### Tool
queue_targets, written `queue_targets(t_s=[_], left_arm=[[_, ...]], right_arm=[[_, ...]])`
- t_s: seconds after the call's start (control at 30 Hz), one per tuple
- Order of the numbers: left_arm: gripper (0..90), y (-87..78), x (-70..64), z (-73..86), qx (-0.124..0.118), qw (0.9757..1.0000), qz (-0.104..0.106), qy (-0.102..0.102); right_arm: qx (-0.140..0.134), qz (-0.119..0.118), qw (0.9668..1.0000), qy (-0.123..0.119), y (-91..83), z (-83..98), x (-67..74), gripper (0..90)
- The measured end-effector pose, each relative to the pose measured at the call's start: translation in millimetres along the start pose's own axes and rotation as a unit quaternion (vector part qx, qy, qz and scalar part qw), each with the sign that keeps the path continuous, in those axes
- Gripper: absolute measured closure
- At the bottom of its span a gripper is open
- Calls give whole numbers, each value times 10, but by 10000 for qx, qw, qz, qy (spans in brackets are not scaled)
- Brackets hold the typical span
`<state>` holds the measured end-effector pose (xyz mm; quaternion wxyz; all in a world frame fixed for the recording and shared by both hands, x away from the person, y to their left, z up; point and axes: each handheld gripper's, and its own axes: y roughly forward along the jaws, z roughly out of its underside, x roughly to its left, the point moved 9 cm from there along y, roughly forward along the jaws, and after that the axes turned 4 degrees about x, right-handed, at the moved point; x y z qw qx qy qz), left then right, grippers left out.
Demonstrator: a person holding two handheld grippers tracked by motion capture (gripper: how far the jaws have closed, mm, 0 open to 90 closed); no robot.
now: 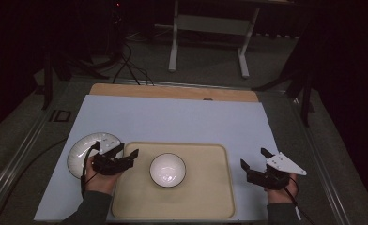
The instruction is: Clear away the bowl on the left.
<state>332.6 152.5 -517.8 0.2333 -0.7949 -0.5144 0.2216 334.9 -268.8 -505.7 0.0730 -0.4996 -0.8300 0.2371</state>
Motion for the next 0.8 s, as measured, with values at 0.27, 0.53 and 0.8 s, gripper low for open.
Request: queue_targets(t_s=[0.27,0.53,0.8], left_arm=[[381,-169,304,29,-175,9994,-267,-154],[336,-314,636,102,-241,9963,-606,-554],[318,-443,929,161,-379,9900,-945,-975]], right_arm=[[-17,14,10000,20,-6,-2,-11,142],[-33,30,10000,51,-14,-3,-28,142],[2,47,10000,5,1,6,-20,146]])
